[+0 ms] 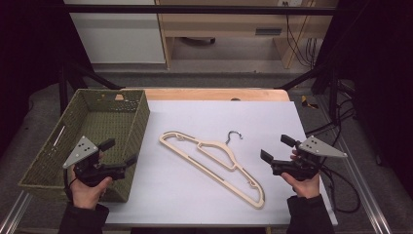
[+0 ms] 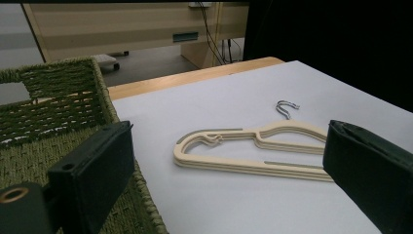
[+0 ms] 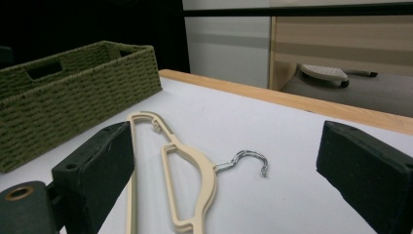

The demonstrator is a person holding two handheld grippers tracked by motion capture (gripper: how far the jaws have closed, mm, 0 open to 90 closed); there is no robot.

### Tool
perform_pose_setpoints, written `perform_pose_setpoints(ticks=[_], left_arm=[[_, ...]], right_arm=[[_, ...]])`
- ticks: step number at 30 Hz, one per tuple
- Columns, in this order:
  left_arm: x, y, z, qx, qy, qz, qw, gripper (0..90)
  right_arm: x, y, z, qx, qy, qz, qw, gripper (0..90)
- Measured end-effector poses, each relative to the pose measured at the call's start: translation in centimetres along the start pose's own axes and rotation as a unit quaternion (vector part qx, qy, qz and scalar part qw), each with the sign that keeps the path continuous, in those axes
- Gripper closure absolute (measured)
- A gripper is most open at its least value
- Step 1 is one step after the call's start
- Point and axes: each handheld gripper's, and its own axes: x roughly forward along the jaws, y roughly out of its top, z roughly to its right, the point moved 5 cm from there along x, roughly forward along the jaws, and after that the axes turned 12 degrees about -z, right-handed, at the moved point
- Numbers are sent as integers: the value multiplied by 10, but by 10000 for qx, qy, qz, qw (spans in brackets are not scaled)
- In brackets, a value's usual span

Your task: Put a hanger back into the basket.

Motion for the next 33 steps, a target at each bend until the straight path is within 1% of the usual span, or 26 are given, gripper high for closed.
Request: perform_pose_setpoints(ticks=[2,4,6,9,10,13,14,16,20,23,24,25,27,28,29,30,31,32,33], left_arm=[[0,0,1,24,17,-19,10000,48],[0,-1,1,48,17,-42,10000,48],[0,-1,2,49,14,-50,10000,48],[0,0,1,88,15,-84,9999,48],[0,0,1,88,15,-84,9999,48],[0,0,2,97,20,-101,9999,49],[1,-1,2,144,22,-138,9998,49],[2,-1,3,122,15,-129,9998,49],[2,-1,4,152,36,-152,9998,51],[3,-1,5,200,51,-185,9996,52],[3,-1,5,198,48,-188,9996,52],[3,-1,5,199,49,-193,9996,52],[4,-1,6,181,63,-183,9996,53],[4,-1,6,191,72,-189,9996,53],[4,-1,6,191,72,-189,9996,53],[4,-1,6,202,76,-197,9996,53],[5,-1,7,210,66,-194,9996,54],[5,-1,7,235,72,-217,9995,54],[5,-2,7,238,74,-224,9994,54]], right_arm=[[2,-1,-1,17,-10,-105,9999,84],[4,-2,-1,-11,-11,-176,9998,92],[6,-3,-1,19,-25,-225,9997,101],[12,-6,-3,-8,-29,-362,9993,116],[12,-6,-3,-8,-29,-362,9993,116],[23,-12,-6,-113,11,-699,9975,136],[26,-14,-7,-136,32,-805,9967,141],[33,-19,-8,-202,33,-1023,9945,150],[44,-27,-11,-211,68,-1377,9902,168],[52,-33,-14,-202,81,-1628,9864,186],[54,-35,-14,-272,88,-1700,9850,192],[56,-38,-15,-259,98,-1800,9833,198],[61,-42,-16,-295,101,-1945,9804,219],[63,-44,-16,-283,102,-1987,9796,226],[63,-44,-16,-283,102,-1987,9796,226],[65,-46,-16,-267,124,-2067,9780,237],[69,-52,-17,-288,156,-2222,9745,262],[72,-54,-17,-306,139,-2277,9732,275],[75,-57,-17,-335,140,-2359,9711,289]])
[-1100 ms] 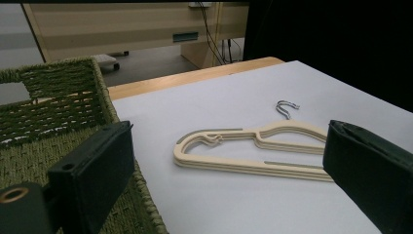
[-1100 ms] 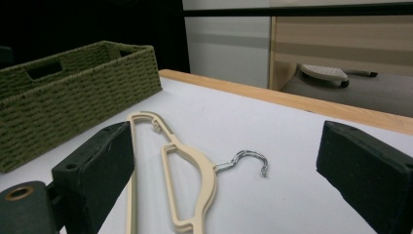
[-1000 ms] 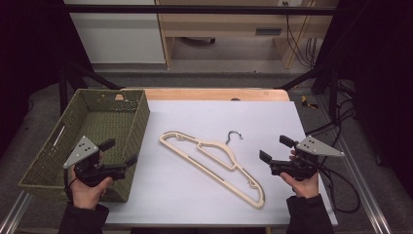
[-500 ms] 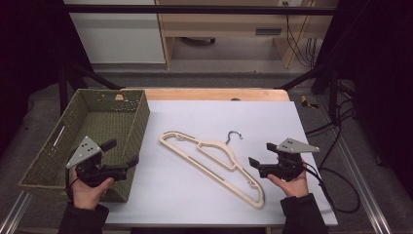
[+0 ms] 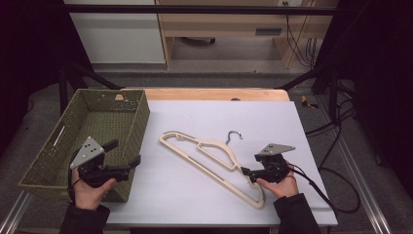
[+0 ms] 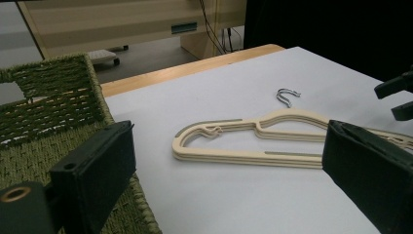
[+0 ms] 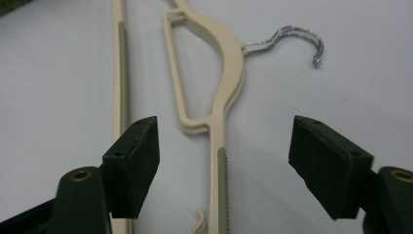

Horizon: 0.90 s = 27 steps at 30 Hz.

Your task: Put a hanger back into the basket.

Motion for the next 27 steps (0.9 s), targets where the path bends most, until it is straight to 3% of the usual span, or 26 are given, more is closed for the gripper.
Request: perform_pose_setpoints(ticks=[7,13,19,21,23,24,25,26,27], left_arm=[[1,0,0,9,-6,-23,10000,55],[2,0,2,22,-4,-37,10000,56],[5,-1,2,38,-20,-87,10000,58],[5,-2,3,40,-32,-100,9999,58],[6,-1,4,34,-30,-89,9999,58],[7,-1,5,62,-33,-119,9999,58],[7,-1,5,62,-33,-119,9999,58],[7,-1,5,76,-36,-134,9999,59],[8,-1,5,76,-38,-136,9999,59]], right_arm=[[22,-9,-1,-110,4,-532,9985,397],[33,-14,0,55,75,-857,9963,522],[39,-16,1,27,144,-1004,9948,608],[40,-17,1,-26,38,-1081,9941,648],[39,-16,2,52,-24,-1111,9938,691],[39,-16,1,246,45,-1177,9927,727],[39,-16,1,246,45,-1177,9927,727],[38,-16,1,204,189,-1193,9925,769],[39,-16,2,199,138,-1216,9923,773]])
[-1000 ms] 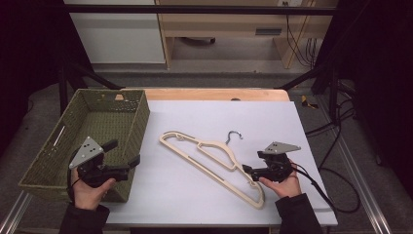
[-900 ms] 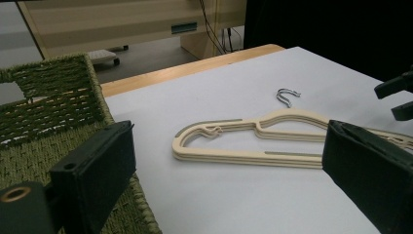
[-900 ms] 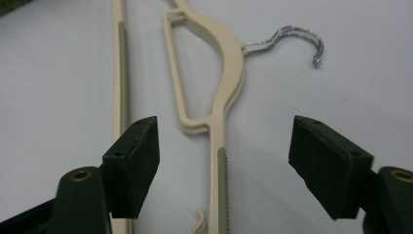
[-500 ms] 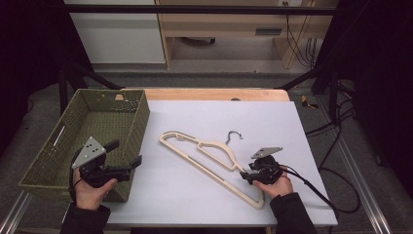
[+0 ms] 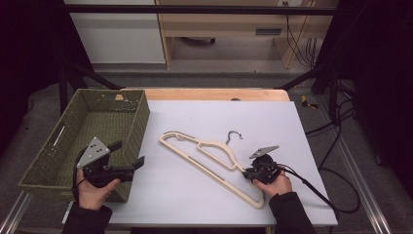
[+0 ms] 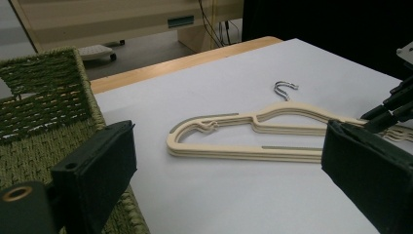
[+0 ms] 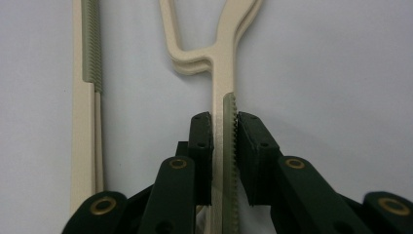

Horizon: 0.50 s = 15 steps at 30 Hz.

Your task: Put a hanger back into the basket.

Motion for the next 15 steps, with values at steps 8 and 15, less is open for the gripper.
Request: perform_pose_setpoints(ticks=[8,15], left_arm=[[0,1,1,-7,4,9,10000,61],[1,2,5,34,-2,-20,10000,64]], right_arm=[[-6,1,0,134,129,45,9998,793],[-14,2,1,72,98,188,9997,794]])
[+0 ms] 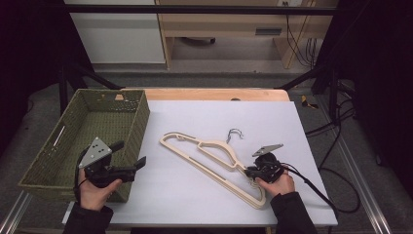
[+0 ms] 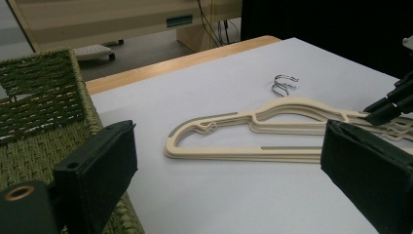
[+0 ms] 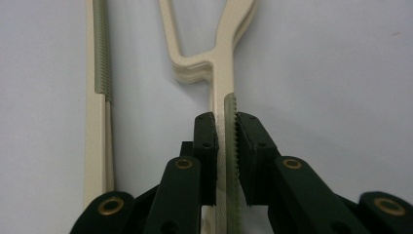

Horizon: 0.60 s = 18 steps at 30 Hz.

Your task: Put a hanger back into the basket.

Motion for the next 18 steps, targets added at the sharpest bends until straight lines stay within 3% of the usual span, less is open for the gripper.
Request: perform_pose_setpoints(ticks=[4,7,10,13,16,18], left_arm=[[1,0,2,25,-15,-23,10000,64],[1,0,2,24,-16,-29,10000,65],[1,0,2,22,-14,-27,10000,66],[2,0,4,25,-31,-26,10000,67],[3,1,7,26,-48,-29,10000,69],[5,2,10,24,-77,-34,10000,72]], right_arm=[[-1,-1,1,-80,-24,15,10000,794],[2,0,-1,62,9,-24,10000,794],[2,0,0,-80,-22,-5,10000,796],[-2,0,0,-61,13,75,10000,797],[-6,1,-2,-59,-99,123,9999,798],[-10,2,-2,-207,-168,199,9994,799]])
